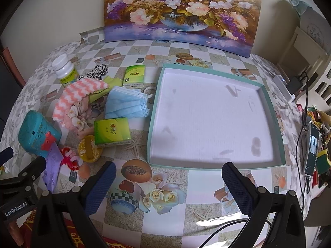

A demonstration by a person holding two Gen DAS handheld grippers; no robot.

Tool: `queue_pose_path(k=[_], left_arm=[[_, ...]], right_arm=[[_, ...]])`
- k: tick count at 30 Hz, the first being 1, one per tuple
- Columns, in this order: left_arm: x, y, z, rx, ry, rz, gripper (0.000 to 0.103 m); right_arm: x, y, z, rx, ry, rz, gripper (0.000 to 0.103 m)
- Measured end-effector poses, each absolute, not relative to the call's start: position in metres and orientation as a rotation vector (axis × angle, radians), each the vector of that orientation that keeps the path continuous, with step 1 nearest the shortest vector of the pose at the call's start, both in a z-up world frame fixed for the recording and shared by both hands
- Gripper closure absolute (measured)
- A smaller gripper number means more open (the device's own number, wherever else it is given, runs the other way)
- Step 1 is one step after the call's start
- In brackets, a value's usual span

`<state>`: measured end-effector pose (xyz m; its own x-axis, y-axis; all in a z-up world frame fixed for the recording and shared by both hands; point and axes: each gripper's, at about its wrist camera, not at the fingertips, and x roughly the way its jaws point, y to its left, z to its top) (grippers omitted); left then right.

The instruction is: Organize soft objects

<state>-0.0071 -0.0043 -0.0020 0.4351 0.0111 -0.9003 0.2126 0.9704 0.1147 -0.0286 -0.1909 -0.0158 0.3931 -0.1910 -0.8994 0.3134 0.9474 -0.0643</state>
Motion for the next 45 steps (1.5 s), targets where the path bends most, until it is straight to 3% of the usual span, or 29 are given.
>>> queue_pose_path(k=[45], left_arm=[[-0.0106, -0.0027, -0.0042, 0.241, 1.121, -0.114, 0.000]], right_arm=[[-0.0290, -0.1919, -0.0166, 0.126, 1.118, -0.316, 0.000]])
